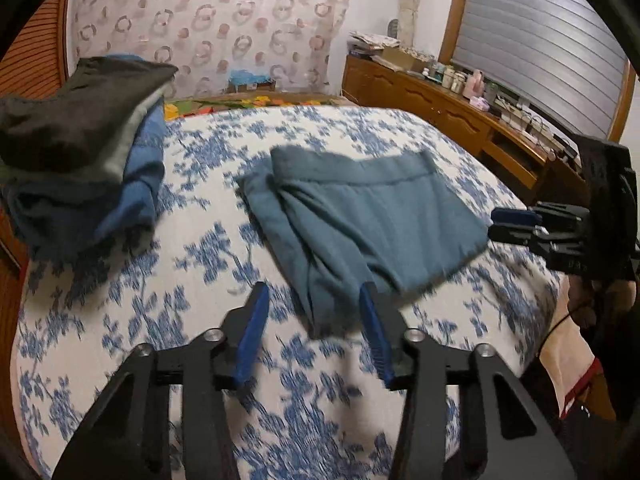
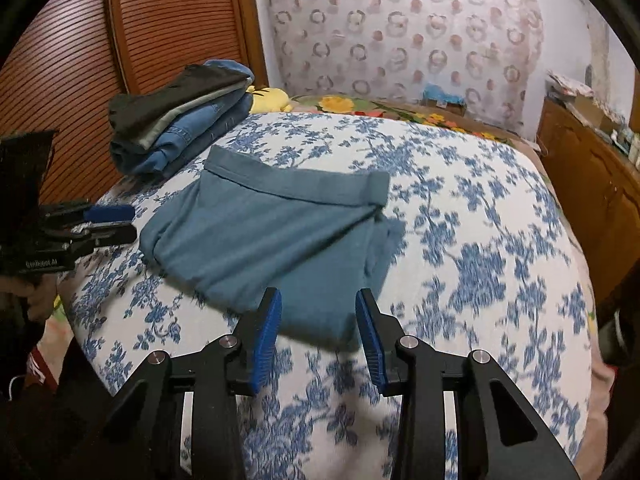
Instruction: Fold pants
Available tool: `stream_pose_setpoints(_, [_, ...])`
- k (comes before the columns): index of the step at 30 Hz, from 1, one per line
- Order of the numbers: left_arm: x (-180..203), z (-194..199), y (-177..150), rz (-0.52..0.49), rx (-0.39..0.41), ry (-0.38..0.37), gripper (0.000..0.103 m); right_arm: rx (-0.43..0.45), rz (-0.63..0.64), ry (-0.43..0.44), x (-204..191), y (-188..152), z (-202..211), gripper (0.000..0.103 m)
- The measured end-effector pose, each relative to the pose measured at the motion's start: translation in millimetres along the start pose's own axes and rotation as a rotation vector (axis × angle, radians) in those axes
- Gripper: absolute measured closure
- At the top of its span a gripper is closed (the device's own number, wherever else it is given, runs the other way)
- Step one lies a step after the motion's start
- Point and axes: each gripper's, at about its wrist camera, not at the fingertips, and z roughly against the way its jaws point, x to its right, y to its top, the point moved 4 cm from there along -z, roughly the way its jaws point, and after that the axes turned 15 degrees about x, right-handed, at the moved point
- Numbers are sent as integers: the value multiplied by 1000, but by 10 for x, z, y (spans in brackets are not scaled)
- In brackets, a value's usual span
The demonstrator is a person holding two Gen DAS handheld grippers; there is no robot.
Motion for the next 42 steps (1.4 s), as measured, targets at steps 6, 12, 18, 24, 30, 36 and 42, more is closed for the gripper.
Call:
stream_pose_setpoints(6, [51,-59,-126,-12,-30,-14,71,-8,-53,-2,47,-62,43,66])
stream_pose_setpoints(12, [83,-139,-142,-22,-46,-3,73,-24,-59,6,20,-79,-53,68])
stream_pose_setpoints(18, [113,-199,-140,-30,-52,6,74,-39,-58,3,-12,-96,-137,68])
stream_pose_setpoints(24, [165,-215,-133,-71,-45,-1,85,-54,-28,-12,-32,-111,-151,86])
stream_pose_setpoints(30, [125,-76,-26,-79,15,7,96,-29,-18,-22,-6,-65,-93,98])
stream_pose_setpoints(36, [35,39,-16,-103,28,22,99,16,-10,-41,34,-1,83,99])
stream_pose_setpoints(42, [31,89,-41,-83,31,11,99,23,-7,-37,-8,-23,214,99])
